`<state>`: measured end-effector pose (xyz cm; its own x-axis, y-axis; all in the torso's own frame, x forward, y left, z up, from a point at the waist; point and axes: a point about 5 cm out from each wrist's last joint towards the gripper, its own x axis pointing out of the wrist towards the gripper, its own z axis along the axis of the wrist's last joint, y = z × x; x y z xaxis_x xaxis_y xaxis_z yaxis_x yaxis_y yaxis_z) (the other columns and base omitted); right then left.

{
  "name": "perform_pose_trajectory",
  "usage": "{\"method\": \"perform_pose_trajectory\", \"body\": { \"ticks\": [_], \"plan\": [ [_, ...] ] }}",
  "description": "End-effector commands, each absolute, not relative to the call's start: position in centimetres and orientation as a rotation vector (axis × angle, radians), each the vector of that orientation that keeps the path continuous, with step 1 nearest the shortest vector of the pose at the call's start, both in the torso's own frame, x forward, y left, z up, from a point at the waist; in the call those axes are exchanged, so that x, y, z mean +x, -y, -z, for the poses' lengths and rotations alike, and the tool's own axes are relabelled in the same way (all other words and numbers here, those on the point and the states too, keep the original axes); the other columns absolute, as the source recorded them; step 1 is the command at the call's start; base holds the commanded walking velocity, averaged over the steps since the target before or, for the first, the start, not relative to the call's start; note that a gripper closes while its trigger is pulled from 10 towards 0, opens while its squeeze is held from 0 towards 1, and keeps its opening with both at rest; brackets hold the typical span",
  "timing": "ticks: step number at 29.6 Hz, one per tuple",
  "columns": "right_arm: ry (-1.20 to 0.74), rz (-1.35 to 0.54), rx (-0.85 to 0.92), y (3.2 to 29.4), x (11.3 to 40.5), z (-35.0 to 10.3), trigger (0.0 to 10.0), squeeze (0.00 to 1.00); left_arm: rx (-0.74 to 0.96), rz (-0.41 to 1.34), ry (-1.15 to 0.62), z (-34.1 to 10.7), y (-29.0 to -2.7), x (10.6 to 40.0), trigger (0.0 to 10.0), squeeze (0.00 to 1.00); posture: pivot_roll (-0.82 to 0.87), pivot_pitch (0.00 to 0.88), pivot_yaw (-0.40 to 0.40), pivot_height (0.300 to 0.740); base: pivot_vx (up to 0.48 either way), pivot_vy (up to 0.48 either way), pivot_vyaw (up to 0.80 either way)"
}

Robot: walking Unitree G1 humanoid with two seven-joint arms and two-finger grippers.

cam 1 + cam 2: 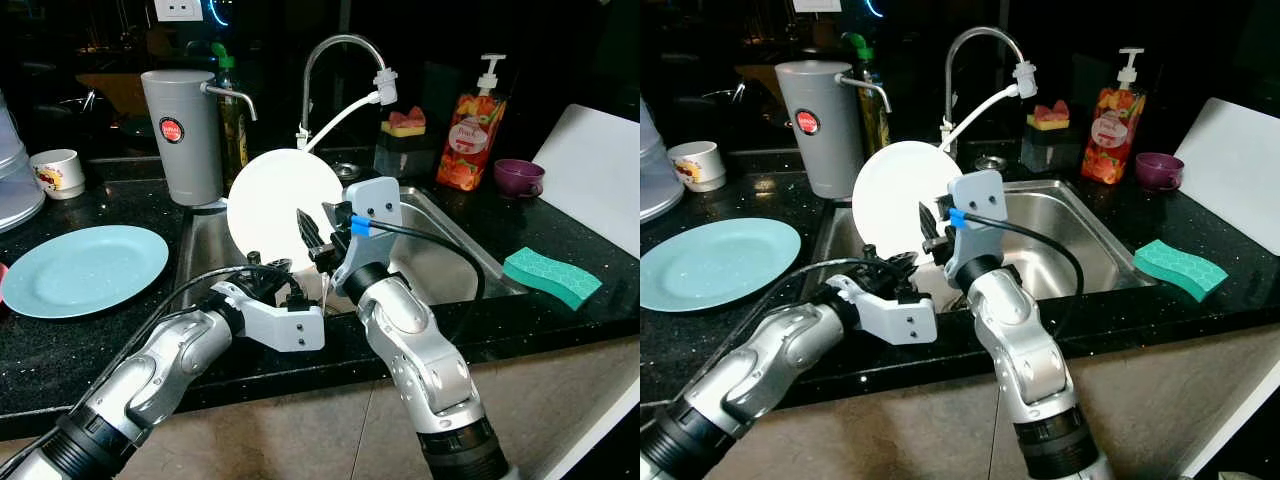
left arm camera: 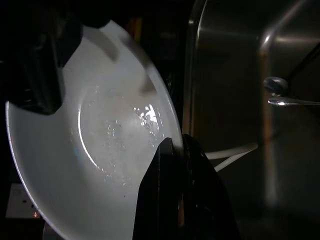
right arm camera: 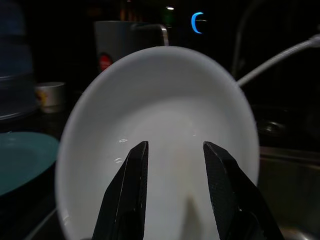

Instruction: Kitchen organization

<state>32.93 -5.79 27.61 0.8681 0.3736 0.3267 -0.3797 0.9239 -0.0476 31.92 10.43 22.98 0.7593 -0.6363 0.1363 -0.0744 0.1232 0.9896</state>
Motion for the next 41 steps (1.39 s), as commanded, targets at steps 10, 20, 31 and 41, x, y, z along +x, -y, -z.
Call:
{"method": "perform_pose_trajectory", "body": {
  "ticks": [10, 20, 31, 41],
  "plan": [
    [0.463, -0.348, 0.052, 7.4, 32.4, -29.5, 10.0, 0.00, 1.443, 0.406, 0.624, -23.0, -11.0, 32.2, 10.0, 0.00, 0.15, 0.073, -0.042, 0.740, 0.000, 0.000, 0.00],
    [0.463, -0.339, 0.061, 7.3, 32.6, -29.6, 10.0, 0.00, 1.441, 0.408, 0.624, -23.0, -11.1, 32.2, 10.0, 0.00, 0.15, 0.075, -0.049, 0.740, 0.000, 0.000, 0.00],
    [0.295, -0.447, 0.083, 6.2, 33.2, -26.8, 10.0, 0.00, 1.419, 0.448, 0.723, -23.3, -10.2, 31.1, 10.0, 0.00, 0.15, 0.073, -0.052, 0.740, 0.000, 0.000, 0.00],
    [0.270, -0.415, 0.147, 6.7, 33.7, -26.6, 0.0, 0.00, 1.421, 0.447, 0.726, -23.4, -10.3, 31.2, 10.0, 0.00, 0.16, 0.072, -0.051, 0.740, 0.000, 0.000, 0.00]
  ]
}}
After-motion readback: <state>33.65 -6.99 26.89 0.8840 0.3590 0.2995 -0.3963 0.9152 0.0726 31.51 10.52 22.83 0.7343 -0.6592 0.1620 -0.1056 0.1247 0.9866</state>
